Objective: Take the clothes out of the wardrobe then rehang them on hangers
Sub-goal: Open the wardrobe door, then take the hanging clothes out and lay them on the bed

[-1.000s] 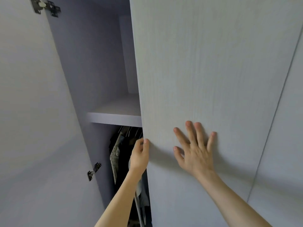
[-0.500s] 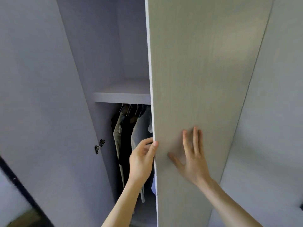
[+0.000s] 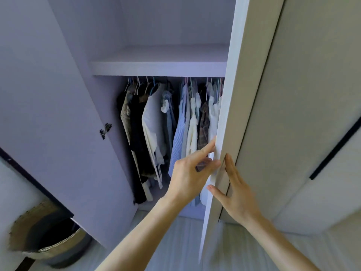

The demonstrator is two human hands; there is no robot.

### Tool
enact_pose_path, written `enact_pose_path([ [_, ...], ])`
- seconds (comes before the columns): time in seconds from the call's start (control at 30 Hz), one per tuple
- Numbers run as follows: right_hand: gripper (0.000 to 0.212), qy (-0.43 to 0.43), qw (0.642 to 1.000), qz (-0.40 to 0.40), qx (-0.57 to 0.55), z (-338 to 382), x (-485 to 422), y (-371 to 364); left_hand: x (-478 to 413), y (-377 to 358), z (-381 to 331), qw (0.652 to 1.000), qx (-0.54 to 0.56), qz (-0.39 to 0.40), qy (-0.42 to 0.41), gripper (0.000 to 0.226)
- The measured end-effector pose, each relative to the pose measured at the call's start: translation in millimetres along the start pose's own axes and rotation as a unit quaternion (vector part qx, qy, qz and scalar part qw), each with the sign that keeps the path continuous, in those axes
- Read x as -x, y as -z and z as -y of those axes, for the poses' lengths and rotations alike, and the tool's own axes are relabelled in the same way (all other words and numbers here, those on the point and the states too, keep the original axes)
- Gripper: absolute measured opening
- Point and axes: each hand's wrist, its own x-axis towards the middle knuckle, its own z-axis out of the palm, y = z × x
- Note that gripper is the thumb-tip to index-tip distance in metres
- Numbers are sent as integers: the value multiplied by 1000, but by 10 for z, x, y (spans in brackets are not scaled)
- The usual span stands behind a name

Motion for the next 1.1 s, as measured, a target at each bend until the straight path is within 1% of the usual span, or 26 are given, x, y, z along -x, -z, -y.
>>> enact_pose_path([
  [0.07, 82, -12, 1000, 4, -27, -86, 141, 61, 44, -113, -31, 998, -57, 22, -28, 71],
  [0.13, 80, -32, 998, 7, -45, -172, 265, 139, 73, -220, -90, 992, -105, 26, -69, 70],
  [0.27, 73, -58, 996, -2, -73, -341, 480, 329, 78, -428, -193, 967, -179, 29, -181, 67],
  [0.33, 67, -57, 995, -15, -80, -437, 593, 416, 94, -558, -254, 957, -200, 25, -210, 68],
  [0.43, 60, -73, 993, -39, -89, -552, 736, 511, 113, -766, -352, 952, -203, 22, -229, 69],
  [0.57, 50, -97, 990, -59, -79, -622, 863, 671, 61, -941, -419, 941, -228, 33, -248, 63],
  [0.63, 49, -108, 990, -57, -74, -643, 905, 753, 40, -985, -417, 934, -254, 50, -247, 58],
  [0.7, 54, -113, 990, -49, -67, -647, 949, 843, 33, -1011, -379, 926, -281, 74, -240, 55],
  [0.77, 56, -106, 992, -60, -31, -640, 1014, 928, 63, -1028, -304, 923, -301, 98, -217, 53],
  [0.8, 52, -94, 992, -86, 3, -619, 1055, 962, 98, -1030, -248, 926, -306, 110, -193, 52],
  [0.87, 32, -56, 986, -142, 68, -572, 1181, 980, 204, -1010, -84, 934, -309, 132, -118, 50],
  [0.9, 22, -37, 984, -152, 89, -542, 1241, 970, 272, -986, 24, 936, -313, 142, -72, 49],
  [0.93, 17, -19, 984, -148, 100, -502, 1281, 957, 347, -956, 143, 935, -318, 154, -24, 49],
  [1.0, 16, 8, 989, -118, 92, -427, 1302, 916, 498, -873, 383, 921, -340, 183, 60, 49],
  [1.1, 10, 23, 996, -43, 69, -325, 1188, 787, 740, -678, 660, 890, -370, 213, 157, 52],
])
